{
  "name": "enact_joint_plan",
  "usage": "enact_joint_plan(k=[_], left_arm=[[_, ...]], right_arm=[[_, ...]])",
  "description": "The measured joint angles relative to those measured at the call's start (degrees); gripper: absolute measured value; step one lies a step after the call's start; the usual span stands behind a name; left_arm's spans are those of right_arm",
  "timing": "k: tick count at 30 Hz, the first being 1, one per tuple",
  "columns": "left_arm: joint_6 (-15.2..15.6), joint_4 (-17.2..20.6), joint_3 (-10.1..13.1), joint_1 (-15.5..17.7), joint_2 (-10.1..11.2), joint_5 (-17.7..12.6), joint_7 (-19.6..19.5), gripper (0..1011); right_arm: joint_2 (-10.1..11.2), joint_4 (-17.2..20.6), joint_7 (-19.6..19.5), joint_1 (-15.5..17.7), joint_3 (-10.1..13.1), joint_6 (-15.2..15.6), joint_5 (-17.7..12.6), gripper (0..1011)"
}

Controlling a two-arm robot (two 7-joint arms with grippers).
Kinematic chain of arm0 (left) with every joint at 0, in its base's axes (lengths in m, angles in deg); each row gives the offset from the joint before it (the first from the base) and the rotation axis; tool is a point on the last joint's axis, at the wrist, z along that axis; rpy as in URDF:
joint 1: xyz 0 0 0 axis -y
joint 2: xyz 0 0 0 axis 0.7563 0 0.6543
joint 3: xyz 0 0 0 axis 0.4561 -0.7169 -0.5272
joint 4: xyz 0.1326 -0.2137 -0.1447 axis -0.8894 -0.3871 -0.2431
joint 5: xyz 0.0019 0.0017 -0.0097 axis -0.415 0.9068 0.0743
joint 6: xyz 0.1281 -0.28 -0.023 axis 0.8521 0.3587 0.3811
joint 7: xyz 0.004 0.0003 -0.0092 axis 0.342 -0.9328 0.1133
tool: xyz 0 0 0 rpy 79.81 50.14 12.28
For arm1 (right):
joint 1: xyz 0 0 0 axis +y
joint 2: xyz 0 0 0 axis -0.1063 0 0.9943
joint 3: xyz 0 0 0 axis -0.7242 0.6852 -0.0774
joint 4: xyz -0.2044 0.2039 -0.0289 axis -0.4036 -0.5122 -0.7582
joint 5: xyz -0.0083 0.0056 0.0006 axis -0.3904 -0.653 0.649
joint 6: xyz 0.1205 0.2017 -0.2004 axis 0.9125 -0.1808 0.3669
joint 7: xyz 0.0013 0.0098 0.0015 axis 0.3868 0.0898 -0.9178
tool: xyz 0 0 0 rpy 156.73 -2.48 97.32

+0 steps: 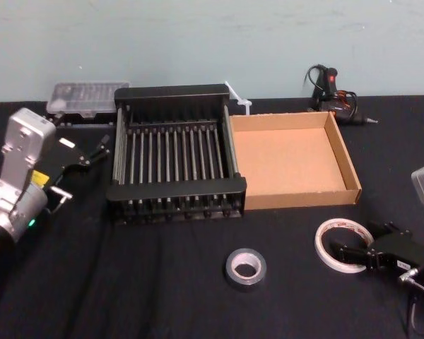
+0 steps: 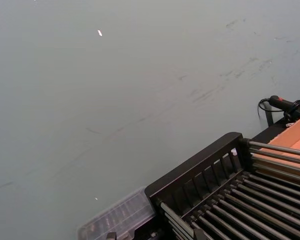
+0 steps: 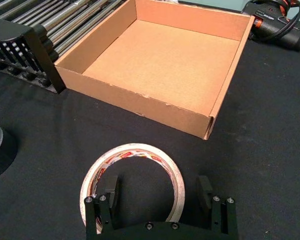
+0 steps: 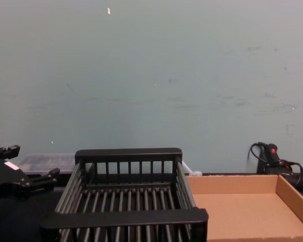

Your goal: Pick up the white tape and place it into the black box , Pick up the silver tape and place it into the brown box.

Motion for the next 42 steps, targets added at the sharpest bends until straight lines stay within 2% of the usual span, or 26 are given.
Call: enact_joint_plan(k=[30, 35, 42], left_arm=[[0.0, 0.0, 0.0, 0.0, 0.0, 0.0, 0.0, 1002], [0.0, 0.0, 0.0, 0.0, 0.0, 0.0, 0.0, 1001], [0.0, 0.0, 0.0, 0.0, 0.0, 0.0, 0.0, 1001]], right_arm=[[-0.1, -0.2, 0.0, -0.1, 0.1, -0.2, 0.0, 997], [-0.1, -0.2, 0.0, -0.1, 0.1, -0.2, 0.0, 909], [-0.1, -0.1, 0.0, -0.1, 0.1, -0.2, 0.0, 718]])
